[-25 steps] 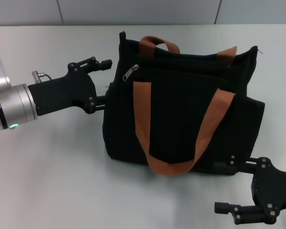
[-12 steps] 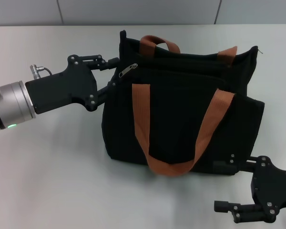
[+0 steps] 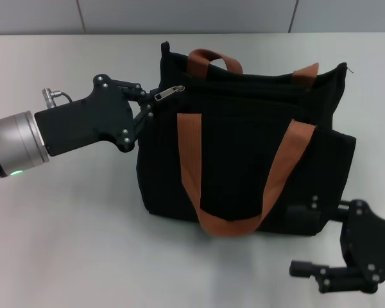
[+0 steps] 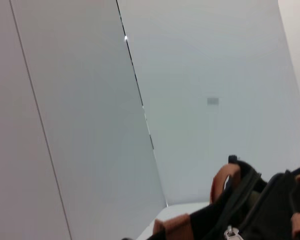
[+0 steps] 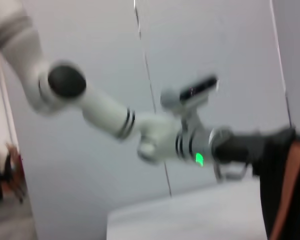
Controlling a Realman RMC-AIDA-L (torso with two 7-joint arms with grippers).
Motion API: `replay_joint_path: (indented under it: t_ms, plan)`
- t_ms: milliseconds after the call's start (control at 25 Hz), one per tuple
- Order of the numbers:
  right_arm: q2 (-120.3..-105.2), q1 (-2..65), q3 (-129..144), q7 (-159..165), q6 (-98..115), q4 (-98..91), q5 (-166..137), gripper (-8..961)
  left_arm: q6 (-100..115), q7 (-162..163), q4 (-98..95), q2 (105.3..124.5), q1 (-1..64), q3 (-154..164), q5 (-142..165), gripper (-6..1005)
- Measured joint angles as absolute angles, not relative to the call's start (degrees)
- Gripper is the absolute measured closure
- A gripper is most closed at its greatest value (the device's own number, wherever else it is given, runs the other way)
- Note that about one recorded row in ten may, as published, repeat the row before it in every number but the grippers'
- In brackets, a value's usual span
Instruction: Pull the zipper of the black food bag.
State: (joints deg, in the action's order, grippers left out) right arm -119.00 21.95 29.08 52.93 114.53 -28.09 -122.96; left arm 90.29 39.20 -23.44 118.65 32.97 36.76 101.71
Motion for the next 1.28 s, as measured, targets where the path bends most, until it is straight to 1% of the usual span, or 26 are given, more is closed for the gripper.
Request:
replay_joint_path:
  t_ms: [160,520,800,960,1240,1280]
  plan:
    - [-118.95,22.3,29.1,57.5,117.1,-27.9,-117.2,166,91.1,37.9,-23.3,118.71,32.4,36.9,100.1,966]
    - [-118.04,26.9,29.1,81.6,116.1,-28.8,-105.8,166,92.0,36.8,-22.8,118.74,31.9,37.3,98.4,964]
    - [-115.85,35.2,29.6,107.0,111.3,-29.4,-102.9,165,92.8,36.2,-22.7,118.77,32.1,37.3,98.4,962]
    - [-115.03,39.8,32.8,115.6,108.4,-30.2,-103.4,174,93.0,35.8,-22.3,118.88,32.3,37.3,98.3,961]
    - [-114.82,44.6,44.7,124.6,101.0,-35.0,-103.5,191,92.9,34.7,-21.6,118.97,32.9,37.3,98.3,960]
    - [-114.80,45.3,45.7,125.3,100.3,-35.3,-103.9,206,92.9,34.7,-21.6,118.94,32.9,37.3,98.3,959]
